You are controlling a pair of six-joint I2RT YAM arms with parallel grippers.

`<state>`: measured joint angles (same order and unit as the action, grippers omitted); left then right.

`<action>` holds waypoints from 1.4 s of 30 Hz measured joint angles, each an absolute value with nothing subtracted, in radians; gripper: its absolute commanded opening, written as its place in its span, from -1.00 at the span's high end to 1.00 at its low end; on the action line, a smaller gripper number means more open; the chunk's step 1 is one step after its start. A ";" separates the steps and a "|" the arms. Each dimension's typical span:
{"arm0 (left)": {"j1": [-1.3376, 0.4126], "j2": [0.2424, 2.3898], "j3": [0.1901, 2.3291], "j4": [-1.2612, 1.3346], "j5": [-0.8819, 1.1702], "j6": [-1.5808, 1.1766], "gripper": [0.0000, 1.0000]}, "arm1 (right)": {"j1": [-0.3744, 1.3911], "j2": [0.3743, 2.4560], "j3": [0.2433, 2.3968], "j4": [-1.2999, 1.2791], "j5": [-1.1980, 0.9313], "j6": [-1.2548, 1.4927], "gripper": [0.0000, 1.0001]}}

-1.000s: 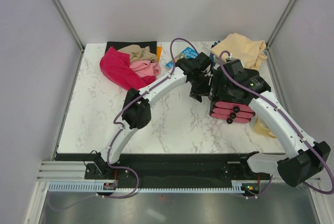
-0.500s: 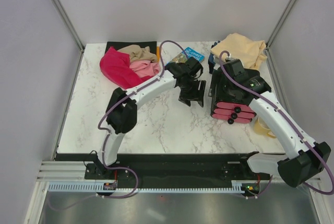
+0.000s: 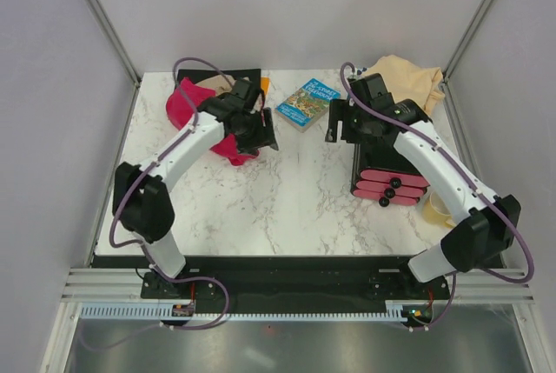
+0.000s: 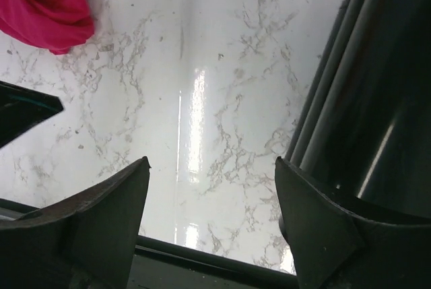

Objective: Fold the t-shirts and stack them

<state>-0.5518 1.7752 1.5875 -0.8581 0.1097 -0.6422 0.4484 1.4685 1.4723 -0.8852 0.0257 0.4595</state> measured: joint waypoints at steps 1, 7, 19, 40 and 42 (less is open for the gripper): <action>-0.521 1.745 1.560 -0.858 0.097 -0.646 -0.42 | 0.448 1.489 1.489 -0.879 0.016 0.454 -0.65; -0.405 1.599 1.472 -0.865 0.032 -0.658 -0.43 | 0.449 1.607 1.506 -0.860 -0.016 0.443 -0.64; -0.398 1.529 1.396 -0.866 0.026 -0.666 -0.43 | 0.452 1.671 1.475 -0.867 0.038 0.445 -0.64; -0.388 1.525 1.360 -0.866 0.024 -0.666 -0.43 | 0.371 1.636 1.399 -0.846 -0.002 0.429 -0.66; -0.388 1.520 1.357 -0.865 0.017 -0.666 -0.43 | 0.370 1.636 1.399 -0.831 -0.036 0.429 -0.66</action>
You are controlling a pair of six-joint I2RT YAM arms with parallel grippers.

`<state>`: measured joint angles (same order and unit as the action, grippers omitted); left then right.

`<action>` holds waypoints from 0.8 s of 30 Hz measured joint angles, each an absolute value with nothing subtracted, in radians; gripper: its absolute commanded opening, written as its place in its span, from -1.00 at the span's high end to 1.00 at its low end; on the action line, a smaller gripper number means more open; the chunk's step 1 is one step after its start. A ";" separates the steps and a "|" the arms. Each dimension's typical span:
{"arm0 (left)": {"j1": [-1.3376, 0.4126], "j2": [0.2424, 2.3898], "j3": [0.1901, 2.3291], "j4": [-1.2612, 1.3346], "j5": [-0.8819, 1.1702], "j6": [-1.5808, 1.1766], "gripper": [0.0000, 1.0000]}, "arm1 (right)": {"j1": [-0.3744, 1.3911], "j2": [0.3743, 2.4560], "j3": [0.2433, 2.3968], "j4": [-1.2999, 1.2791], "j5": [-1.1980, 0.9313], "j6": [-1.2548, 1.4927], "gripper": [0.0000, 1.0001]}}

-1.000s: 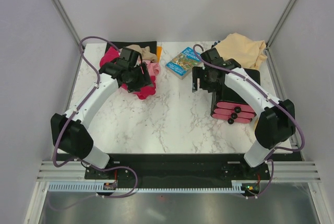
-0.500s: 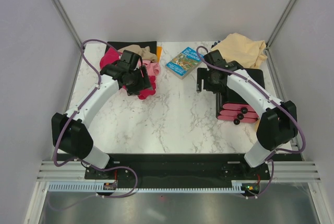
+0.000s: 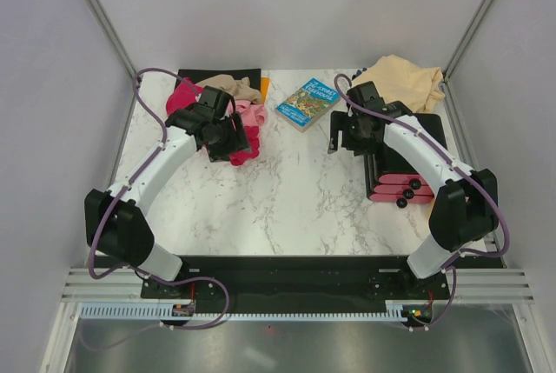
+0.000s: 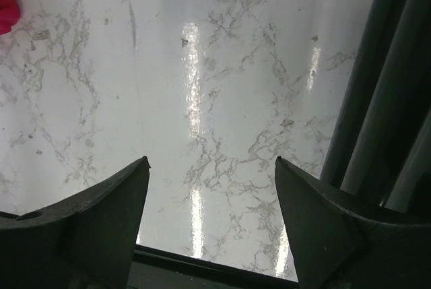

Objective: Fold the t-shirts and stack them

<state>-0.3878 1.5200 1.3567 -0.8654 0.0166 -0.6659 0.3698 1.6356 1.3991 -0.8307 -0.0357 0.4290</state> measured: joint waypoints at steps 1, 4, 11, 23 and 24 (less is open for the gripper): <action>-0.387 1.516 1.354 -0.865 0.012 -0.666 -0.43 | 0.370 1.636 1.399 -0.820 -0.054 0.429 -0.66; -0.387 1.504 1.341 -0.865 0.001 -0.666 -0.43 | 0.370 1.636 1.415 -0.804 -0.102 0.429 -0.66; -0.387 1.487 1.319 -0.867 0.001 -0.667 -0.44 | 0.370 1.629 1.489 -0.722 -0.211 0.441 -0.66; -0.387 1.117 1.169 -0.914 -0.051 -0.732 -0.44 | 0.370 1.676 1.429 -0.508 -0.364 0.559 -0.62; -0.387 1.076 1.142 -0.924 -0.054 -0.741 -0.44 | 0.370 1.702 1.443 -0.503 -0.370 0.562 -0.61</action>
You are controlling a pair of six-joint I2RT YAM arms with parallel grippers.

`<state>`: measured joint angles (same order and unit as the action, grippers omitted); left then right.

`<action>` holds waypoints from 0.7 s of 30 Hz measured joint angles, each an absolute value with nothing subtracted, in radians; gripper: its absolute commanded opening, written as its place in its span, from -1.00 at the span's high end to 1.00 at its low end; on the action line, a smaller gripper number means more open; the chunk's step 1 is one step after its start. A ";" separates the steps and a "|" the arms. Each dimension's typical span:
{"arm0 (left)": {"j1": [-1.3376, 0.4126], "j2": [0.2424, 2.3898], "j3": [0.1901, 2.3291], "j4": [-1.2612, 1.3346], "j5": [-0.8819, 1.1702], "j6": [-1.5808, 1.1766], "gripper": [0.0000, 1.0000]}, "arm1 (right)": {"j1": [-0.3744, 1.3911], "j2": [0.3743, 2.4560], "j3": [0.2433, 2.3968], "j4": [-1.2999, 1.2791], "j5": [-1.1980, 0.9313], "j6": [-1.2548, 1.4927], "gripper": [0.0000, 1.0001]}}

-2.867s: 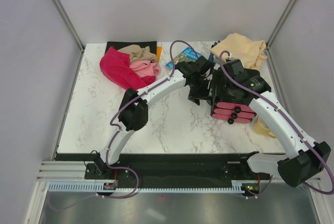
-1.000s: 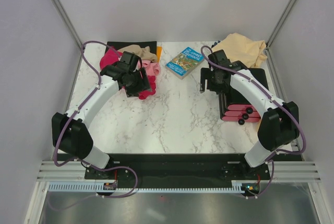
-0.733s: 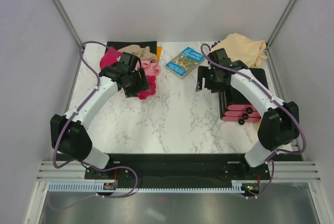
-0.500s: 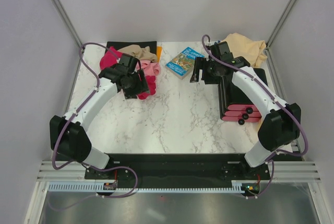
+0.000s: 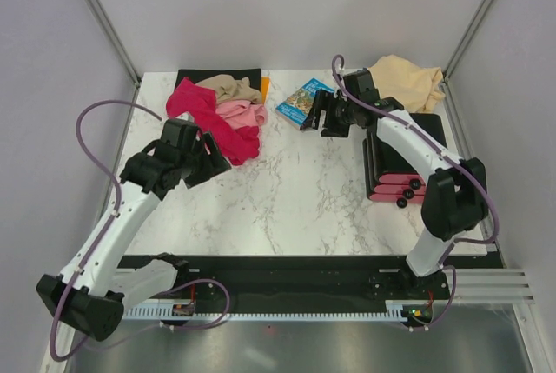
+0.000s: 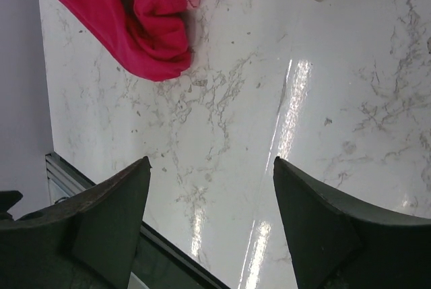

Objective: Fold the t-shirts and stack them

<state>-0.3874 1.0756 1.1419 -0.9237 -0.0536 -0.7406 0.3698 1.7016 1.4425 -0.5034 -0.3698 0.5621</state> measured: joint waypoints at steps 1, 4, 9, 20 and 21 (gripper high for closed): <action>-0.387 1.047 1.121 -0.931 -0.056 -0.747 -0.44 | 0.370 1.724 1.454 -0.497 -0.374 0.563 -0.61; -0.387 0.976 1.063 -0.957 -0.086 -0.763 -0.44 | 0.371 1.831 1.541 -0.492 -0.410 0.567 -0.57; -0.345 0.997 1.056 -0.995 -0.159 -0.776 -0.44 | 0.410 1.954 1.676 -0.520 -0.443 0.558 -0.59; -0.162 1.454 1.367 -0.917 -0.147 -0.779 -0.44 | 0.597 1.783 1.486 -0.578 -0.438 0.538 -0.60; -0.134 1.504 1.406 -0.901 -0.132 -0.779 -0.44 | 0.598 1.769 1.478 -0.588 -0.435 0.538 -0.60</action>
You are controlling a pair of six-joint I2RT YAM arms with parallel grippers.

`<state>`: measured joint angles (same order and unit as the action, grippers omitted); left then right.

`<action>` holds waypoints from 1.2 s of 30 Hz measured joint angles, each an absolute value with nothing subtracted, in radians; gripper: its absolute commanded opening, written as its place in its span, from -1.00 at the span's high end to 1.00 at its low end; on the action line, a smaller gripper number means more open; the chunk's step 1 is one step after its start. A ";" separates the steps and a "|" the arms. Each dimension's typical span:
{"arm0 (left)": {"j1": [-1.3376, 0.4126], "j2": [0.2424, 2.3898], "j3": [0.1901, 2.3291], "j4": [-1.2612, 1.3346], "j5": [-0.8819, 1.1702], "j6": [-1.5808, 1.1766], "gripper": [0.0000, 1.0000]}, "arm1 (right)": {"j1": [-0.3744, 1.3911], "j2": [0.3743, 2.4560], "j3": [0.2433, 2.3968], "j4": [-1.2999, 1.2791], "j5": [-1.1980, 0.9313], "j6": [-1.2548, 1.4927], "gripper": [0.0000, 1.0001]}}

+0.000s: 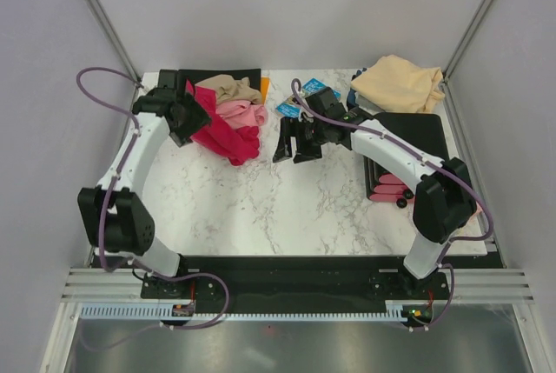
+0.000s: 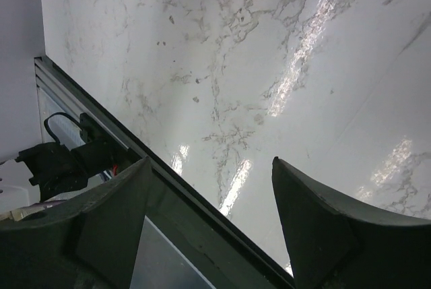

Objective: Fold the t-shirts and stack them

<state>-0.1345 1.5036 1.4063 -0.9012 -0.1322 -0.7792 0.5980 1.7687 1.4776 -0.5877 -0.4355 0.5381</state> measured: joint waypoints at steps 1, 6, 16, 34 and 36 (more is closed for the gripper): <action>-0.115 1.563 1.460 -0.883 -0.116 -0.779 -0.44 | 0.600 1.755 1.472 -0.593 -0.432 0.538 -0.60; -0.049 1.843 1.787 -0.859 -0.084 -0.754 -0.45 | 0.605 1.684 1.421 -0.614 -0.400 0.537 -0.59; -0.036 2.146 2.103 -0.870 -0.025 -0.727 -0.46 | 0.607 1.617 1.329 -0.675 -0.352 0.535 -0.60; 0.103 2.167 2.103 -0.889 -0.002 -0.621 -0.46 | 0.607 1.617 1.329 -0.701 -0.297 0.536 -0.59; 0.099 2.176 2.103 -0.889 0.010 -0.612 -0.46 | 0.607 1.617 1.329 -0.706 -0.291 0.536 -0.59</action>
